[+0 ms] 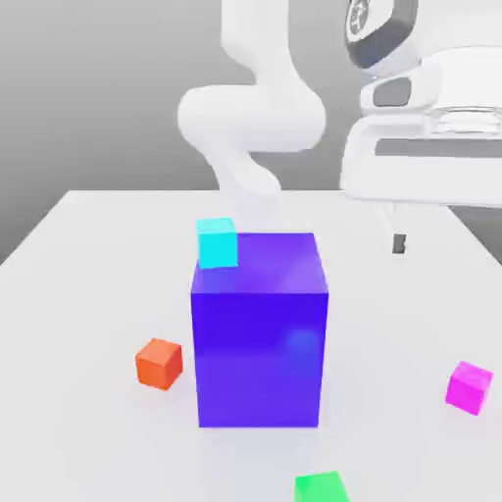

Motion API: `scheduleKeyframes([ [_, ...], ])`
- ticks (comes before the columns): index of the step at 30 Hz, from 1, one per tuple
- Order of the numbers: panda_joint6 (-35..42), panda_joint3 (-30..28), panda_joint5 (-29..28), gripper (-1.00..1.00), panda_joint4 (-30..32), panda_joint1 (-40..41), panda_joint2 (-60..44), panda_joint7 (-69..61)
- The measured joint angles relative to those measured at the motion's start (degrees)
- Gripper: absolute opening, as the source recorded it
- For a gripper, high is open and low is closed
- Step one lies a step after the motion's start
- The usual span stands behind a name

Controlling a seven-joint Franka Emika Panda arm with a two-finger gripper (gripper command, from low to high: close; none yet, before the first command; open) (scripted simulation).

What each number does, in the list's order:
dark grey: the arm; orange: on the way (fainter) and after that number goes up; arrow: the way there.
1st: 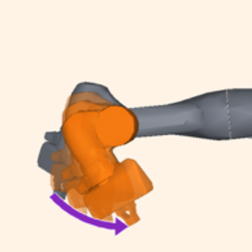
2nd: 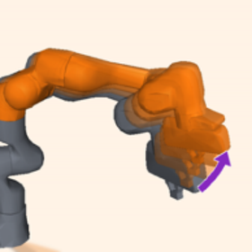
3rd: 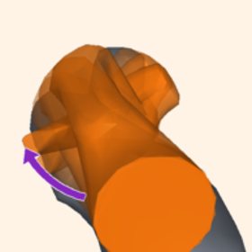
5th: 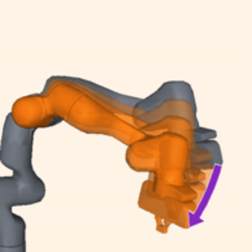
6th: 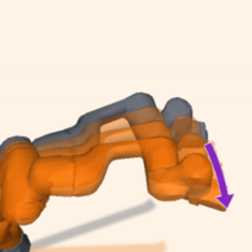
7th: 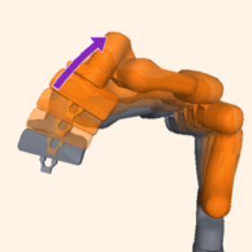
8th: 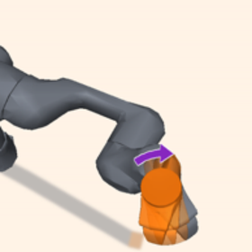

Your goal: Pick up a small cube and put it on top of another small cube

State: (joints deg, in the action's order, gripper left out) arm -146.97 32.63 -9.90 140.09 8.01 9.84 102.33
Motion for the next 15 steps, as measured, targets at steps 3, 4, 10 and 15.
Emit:
scheduleKeyframes([
  [3, -1.7, 2.3, -3.5, 0.00, 1.0, -1.1, -5.1, 8.8],
  [4, -2.3, 2.9, -4.8, 0.00, 1.3, -1.8, -6.9, 11.7],
  [10, -5.6, 3.1, -10.7, 0.00, 3.2, -7.4, -17.0, 28.5],
  [15, -9.1, 2.1, -12.7, 0.00, 4.8, -13.1, -24.4, 39.9],
])
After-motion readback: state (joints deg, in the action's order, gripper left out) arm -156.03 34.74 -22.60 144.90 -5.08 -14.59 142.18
